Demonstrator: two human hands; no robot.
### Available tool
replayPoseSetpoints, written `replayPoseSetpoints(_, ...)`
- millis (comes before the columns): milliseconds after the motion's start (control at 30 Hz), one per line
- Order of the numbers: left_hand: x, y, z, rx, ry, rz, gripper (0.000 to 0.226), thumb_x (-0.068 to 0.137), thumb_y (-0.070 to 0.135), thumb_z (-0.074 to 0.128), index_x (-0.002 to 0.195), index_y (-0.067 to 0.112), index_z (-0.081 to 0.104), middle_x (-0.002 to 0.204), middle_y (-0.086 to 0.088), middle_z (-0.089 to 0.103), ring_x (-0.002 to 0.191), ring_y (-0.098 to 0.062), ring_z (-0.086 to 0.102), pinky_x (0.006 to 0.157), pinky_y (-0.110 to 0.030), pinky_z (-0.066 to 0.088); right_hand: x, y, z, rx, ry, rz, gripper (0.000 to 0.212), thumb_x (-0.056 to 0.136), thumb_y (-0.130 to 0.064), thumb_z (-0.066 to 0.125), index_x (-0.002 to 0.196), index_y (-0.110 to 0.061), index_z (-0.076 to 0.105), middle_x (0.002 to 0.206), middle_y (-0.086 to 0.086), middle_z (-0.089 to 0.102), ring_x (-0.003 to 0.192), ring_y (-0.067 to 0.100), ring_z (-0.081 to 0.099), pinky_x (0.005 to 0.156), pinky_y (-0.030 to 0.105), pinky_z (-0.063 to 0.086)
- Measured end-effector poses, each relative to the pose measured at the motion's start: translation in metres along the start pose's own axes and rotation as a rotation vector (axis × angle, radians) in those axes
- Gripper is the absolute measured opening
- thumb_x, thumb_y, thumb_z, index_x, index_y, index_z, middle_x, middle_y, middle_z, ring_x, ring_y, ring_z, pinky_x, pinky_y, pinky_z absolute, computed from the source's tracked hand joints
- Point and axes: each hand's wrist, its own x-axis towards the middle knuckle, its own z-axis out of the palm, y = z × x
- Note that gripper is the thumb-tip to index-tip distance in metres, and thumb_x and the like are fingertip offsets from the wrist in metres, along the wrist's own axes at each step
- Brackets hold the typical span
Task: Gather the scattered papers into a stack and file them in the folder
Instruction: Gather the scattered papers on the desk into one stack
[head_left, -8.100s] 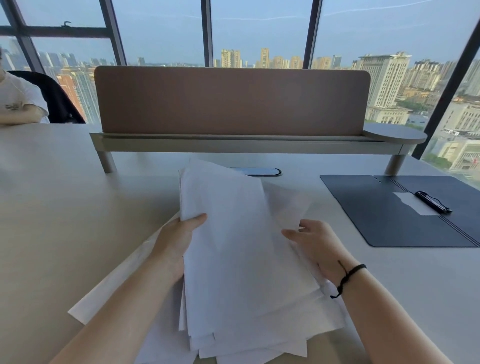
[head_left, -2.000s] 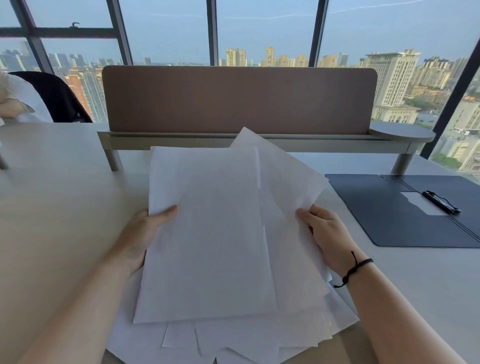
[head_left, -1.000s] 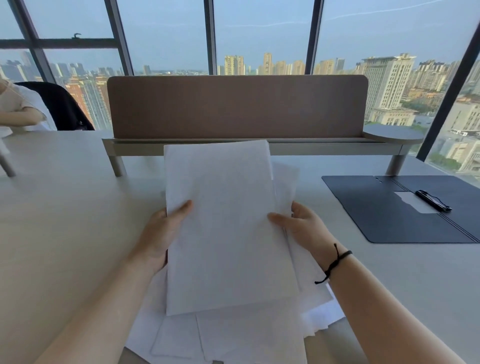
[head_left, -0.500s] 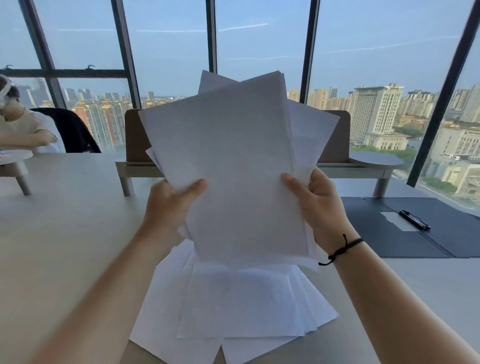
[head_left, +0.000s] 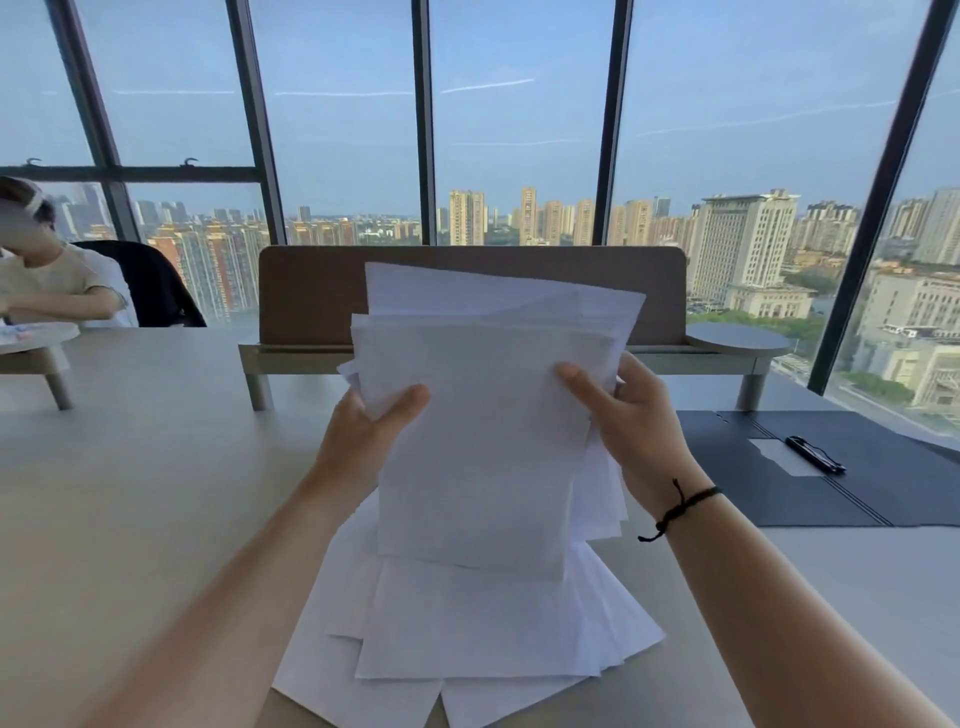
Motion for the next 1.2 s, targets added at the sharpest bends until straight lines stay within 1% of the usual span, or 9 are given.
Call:
replayPoseSetpoints(67, -0.004, -0.014, 0.0, 0.005, 0.034, -0.078, 0.04, 0.07, 0.051, 0.082, 0.1, 0.027, 0.076, 0.104, 0.002, 0.078, 0.103, -0.023, 0.072, 0.096, -0.053, 0.054, 0.003, -0.001, 0.005, -0.027, 0.033, 0.009, 0.019, 0.089, -0.023, 0.074, 0.099, -0.007, 0.073, 0.094, 0.007, 0.08, 0.085, 0.021, 0.076, 0.076, 0.041, 0.062)
replayPoseSetpoints(133, -0.007, -0.018, 0.006, 0.041, 0.109, -0.092, 0.021, 0.077, 0.041, 0.081, 0.087, 0.024, 0.075, 0.091, 0.002, 0.079, 0.098, -0.025, 0.073, 0.094, -0.053, 0.055, 0.005, -0.005, 0.012, -0.055, 0.055, -0.01, 0.015, 0.09, -0.023, 0.073, 0.091, -0.008, 0.074, 0.091, 0.011, 0.079, 0.08, 0.019, 0.074, 0.076, 0.043, 0.063)
replayPoseSetpoints(300, 0.001, 0.006, 0.014, 0.061, 0.25, -0.05, 0.03, 0.075, 0.051, 0.074, 0.073, 0.021, 0.074, 0.088, -0.008, 0.078, 0.086, -0.032, 0.074, 0.083, -0.059, 0.058, 0.011, -0.017, 0.015, -0.011, 0.073, -0.066, 0.024, 0.089, -0.023, 0.074, 0.103, -0.004, 0.068, 0.1, 0.013, 0.078, 0.086, 0.022, 0.074, 0.078, 0.042, 0.063)
replayPoseSetpoints(500, 0.002, 0.016, 0.013, -0.096, 0.158, 0.004, 0.02, 0.078, 0.042, 0.073, 0.091, 0.029, 0.079, 0.099, -0.008, 0.079, 0.095, -0.034, 0.074, 0.089, -0.063, 0.055, -0.001, 0.015, -0.002, -0.083, 0.074, 0.051, 0.044, 0.078, -0.042, 0.081, 0.107, -0.012, 0.066, 0.103, 0.011, 0.077, 0.094, 0.03, 0.075, 0.079, 0.048, 0.063)
replayPoseSetpoints(700, -0.019, -0.02, 0.002, 0.069, 0.003, -0.019, 0.029, 0.078, 0.037, 0.075, 0.105, 0.027, 0.074, 0.103, 0.003, 0.079, 0.098, -0.022, 0.074, 0.09, -0.049, 0.058, -0.022, 0.041, -0.017, -0.128, 0.098, 0.089, 0.037, 0.085, -0.029, 0.078, 0.103, -0.002, 0.061, 0.097, 0.017, 0.076, 0.092, 0.036, 0.074, 0.079, 0.047, 0.063)
replayPoseSetpoints(800, -0.024, -0.029, 0.002, 0.074, 0.051, 0.01, 0.024, 0.077, 0.026, 0.074, 0.1, 0.025, 0.074, 0.098, 0.004, 0.08, 0.093, -0.017, 0.075, 0.089, -0.05, 0.058, -0.025, 0.042, -0.017, -0.135, 0.059, 0.07, 0.02, 0.088, -0.012, 0.075, 0.103, -0.008, 0.064, 0.1, 0.009, 0.077, 0.092, 0.029, 0.075, 0.08, 0.044, 0.062)
replayPoseSetpoints(900, -0.023, -0.022, 0.011, 0.071, 0.102, 0.077, 0.019, 0.078, 0.026, 0.071, 0.097, 0.028, 0.074, 0.096, 0.006, 0.08, 0.092, -0.018, 0.075, 0.088, -0.05, 0.058, -0.022, 0.038, -0.01, -0.118, 0.049, 0.034, 0.018, 0.091, -0.009, 0.069, 0.105, -0.021, 0.068, 0.097, -0.003, 0.078, 0.089, 0.017, 0.075, 0.076, 0.037, 0.061)
replayPoseSetpoints(1067, -0.012, 0.001, 0.015, 0.016, 0.122, 0.163, 0.014, 0.081, 0.032, 0.071, 0.095, 0.035, 0.073, 0.098, 0.003, 0.078, 0.094, -0.021, 0.074, 0.089, -0.051, 0.058, -0.012, 0.021, 0.003, -0.059, 0.063, -0.058, 0.013, 0.095, -0.014, 0.066, 0.107, -0.018, 0.065, 0.093, -0.008, 0.077, 0.087, 0.011, 0.074, 0.071, 0.03, 0.061)
replayPoseSetpoints(1200, -0.011, -0.01, 0.001, -0.075, 0.068, 0.082, 0.037, 0.074, 0.041, 0.077, 0.109, 0.03, 0.072, 0.11, -0.004, 0.076, 0.104, -0.028, 0.072, 0.095, -0.056, 0.054, -0.019, 0.029, -0.003, -0.025, 0.088, -0.028, 0.029, 0.09, -0.03, 0.072, 0.106, -0.01, 0.059, 0.096, 0.0, 0.074, 0.087, 0.015, 0.072, 0.074, 0.034, 0.059)
